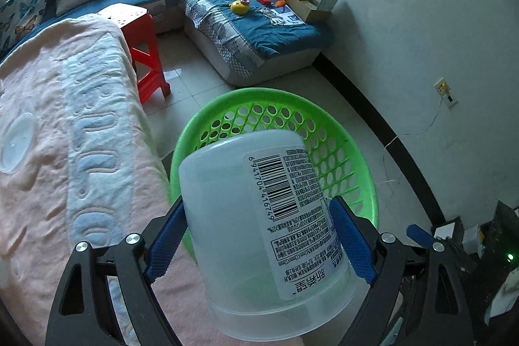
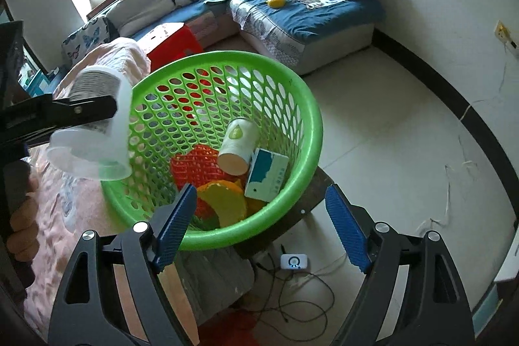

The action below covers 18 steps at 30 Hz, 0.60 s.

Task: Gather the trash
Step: 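Carry the tub and milk carton to the green basket and release both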

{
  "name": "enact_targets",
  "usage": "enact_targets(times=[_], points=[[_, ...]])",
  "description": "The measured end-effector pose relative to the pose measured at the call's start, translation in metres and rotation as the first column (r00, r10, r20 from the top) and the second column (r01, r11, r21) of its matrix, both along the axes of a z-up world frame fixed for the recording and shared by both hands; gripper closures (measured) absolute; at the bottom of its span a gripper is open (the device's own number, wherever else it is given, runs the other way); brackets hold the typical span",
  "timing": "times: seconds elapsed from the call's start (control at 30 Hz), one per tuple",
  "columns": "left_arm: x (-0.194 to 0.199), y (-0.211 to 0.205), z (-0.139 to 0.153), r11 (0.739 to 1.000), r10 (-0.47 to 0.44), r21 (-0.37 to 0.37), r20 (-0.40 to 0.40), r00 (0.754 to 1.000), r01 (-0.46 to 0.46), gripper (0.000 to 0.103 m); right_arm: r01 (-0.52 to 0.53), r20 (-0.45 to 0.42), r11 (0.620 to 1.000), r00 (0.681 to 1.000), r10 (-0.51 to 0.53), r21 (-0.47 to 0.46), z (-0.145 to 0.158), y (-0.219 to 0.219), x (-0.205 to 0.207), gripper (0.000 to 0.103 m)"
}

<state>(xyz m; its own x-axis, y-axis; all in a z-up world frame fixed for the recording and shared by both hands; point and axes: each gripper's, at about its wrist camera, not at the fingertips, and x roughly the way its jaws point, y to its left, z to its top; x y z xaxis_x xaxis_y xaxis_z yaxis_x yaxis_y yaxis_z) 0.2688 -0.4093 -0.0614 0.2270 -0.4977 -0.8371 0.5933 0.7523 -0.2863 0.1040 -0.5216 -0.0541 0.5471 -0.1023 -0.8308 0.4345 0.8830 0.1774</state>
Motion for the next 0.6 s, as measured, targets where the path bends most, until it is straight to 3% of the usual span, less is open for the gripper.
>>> enact_targets(times=[0.6], points=[[-0.002,-0.009,-0.006,0.998,-0.037,-0.048,-0.012,0.999,0.037,0.019,0.004,0.001,1.000,1.000,-0.004,0.002,0.000,0.003,-0.002,0.022]])
